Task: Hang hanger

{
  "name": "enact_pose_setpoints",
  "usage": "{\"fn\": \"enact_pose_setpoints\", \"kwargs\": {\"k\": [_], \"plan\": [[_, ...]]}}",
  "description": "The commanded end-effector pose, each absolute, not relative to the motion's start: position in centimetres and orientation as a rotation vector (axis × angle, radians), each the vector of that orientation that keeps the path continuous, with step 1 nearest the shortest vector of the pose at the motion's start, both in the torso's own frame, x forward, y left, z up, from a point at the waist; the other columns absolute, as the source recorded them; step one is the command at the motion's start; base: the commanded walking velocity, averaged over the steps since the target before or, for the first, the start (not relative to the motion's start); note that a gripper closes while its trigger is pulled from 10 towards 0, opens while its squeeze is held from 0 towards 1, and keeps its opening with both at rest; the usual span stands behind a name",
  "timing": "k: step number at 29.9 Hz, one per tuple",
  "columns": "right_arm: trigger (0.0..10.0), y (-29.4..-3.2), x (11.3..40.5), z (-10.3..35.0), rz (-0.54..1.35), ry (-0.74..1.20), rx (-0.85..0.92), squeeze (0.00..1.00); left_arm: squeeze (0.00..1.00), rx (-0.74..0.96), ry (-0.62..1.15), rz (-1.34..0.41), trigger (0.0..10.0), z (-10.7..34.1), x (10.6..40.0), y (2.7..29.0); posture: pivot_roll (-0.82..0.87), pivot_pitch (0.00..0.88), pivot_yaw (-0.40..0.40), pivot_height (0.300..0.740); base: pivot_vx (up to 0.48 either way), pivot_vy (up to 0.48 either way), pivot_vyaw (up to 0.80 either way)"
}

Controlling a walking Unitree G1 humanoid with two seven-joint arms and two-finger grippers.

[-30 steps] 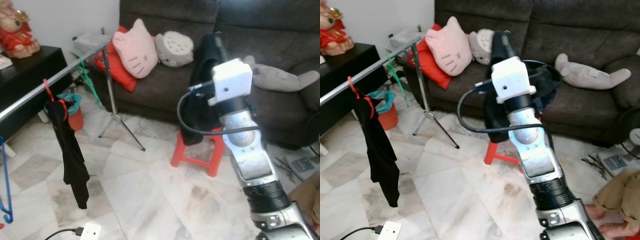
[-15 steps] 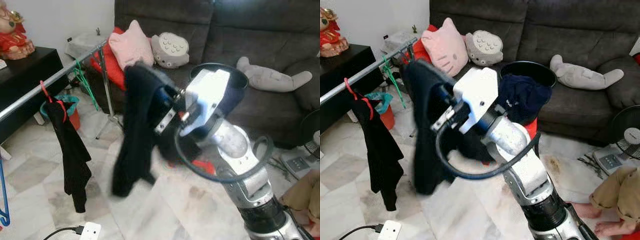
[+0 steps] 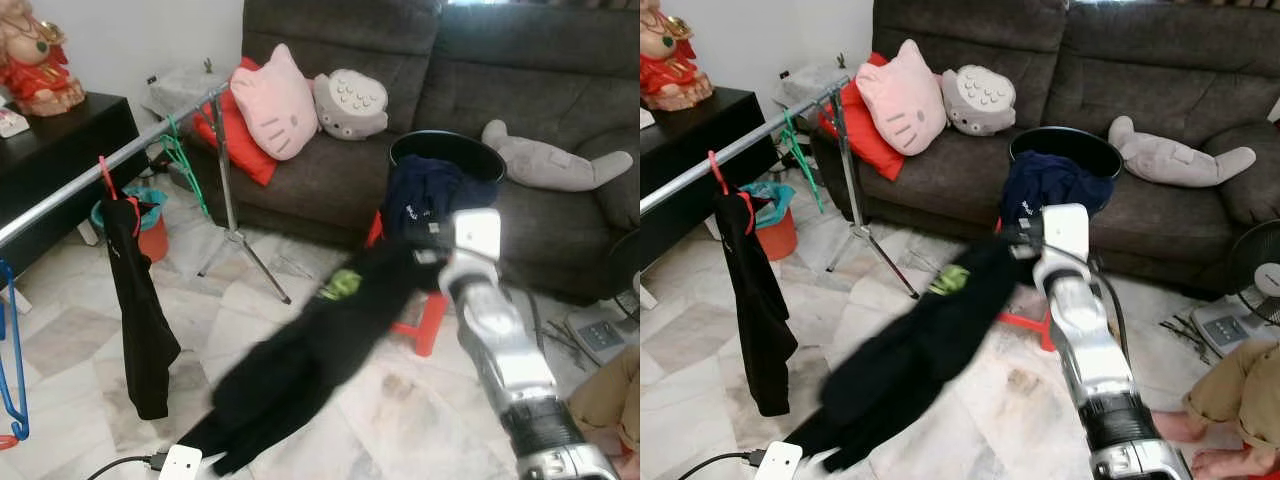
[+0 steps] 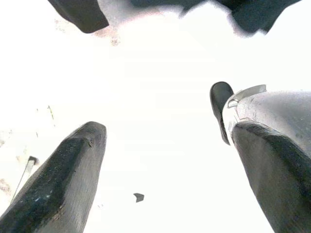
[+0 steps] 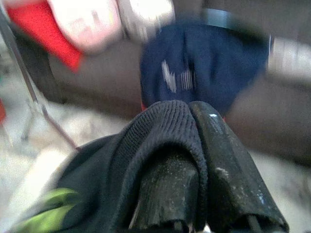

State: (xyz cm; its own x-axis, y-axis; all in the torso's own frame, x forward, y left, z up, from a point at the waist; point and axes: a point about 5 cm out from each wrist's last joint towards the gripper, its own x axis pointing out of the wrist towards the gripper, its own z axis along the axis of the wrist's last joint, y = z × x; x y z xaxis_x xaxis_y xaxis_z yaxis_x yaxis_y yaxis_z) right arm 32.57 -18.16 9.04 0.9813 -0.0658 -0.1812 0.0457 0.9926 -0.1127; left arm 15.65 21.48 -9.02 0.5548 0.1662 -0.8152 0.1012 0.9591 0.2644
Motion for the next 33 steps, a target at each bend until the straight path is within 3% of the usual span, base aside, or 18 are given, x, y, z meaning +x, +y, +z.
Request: {"fn": "enact_pose_setpoints", "kwargs": {"k": [1, 10, 25, 33], "plan": [[10.0, -17.3, 32.3, 8.0, -0.022, 0.177, -0.084, 0.0, 0.0, 0.304, 1.001, 0.039, 10.0, -9.1, 15.4, 21.5, 0.02, 0.0, -0.027, 0.74, 0.0, 0.0, 0.0], [10.0, -16.8, 31.1, 4.1, -0.071, 0.285, -0.035, 0.0, 0.0, 0.306, 0.995, 0.041, 10.0, -9.1, 15.4, 21.8, 0.03, 0.0, -0.024, 0.74, 0.0, 0.0, 0.0], [10.0, -17.9, 30.5, 2.7, -0.155, 0.281, -0.042, 0.0, 0.0, 0.268, 0.995, 0.065, 10.0, -9.2, 15.1, 21.7, 0.04, 0.0, -0.021, 0.74, 0.0, 0.0, 0.0], [10.0, -17.7, 30.0, 2.1, -0.154, 0.284, -0.066, 0.0, 0.0, 0.28, 1.003, 0.054, 10.0, -9.3, 14.7, 21.7, 0.04, 0.0, -0.02, 0.74, 0.0, 0.0, 0.8]]}}
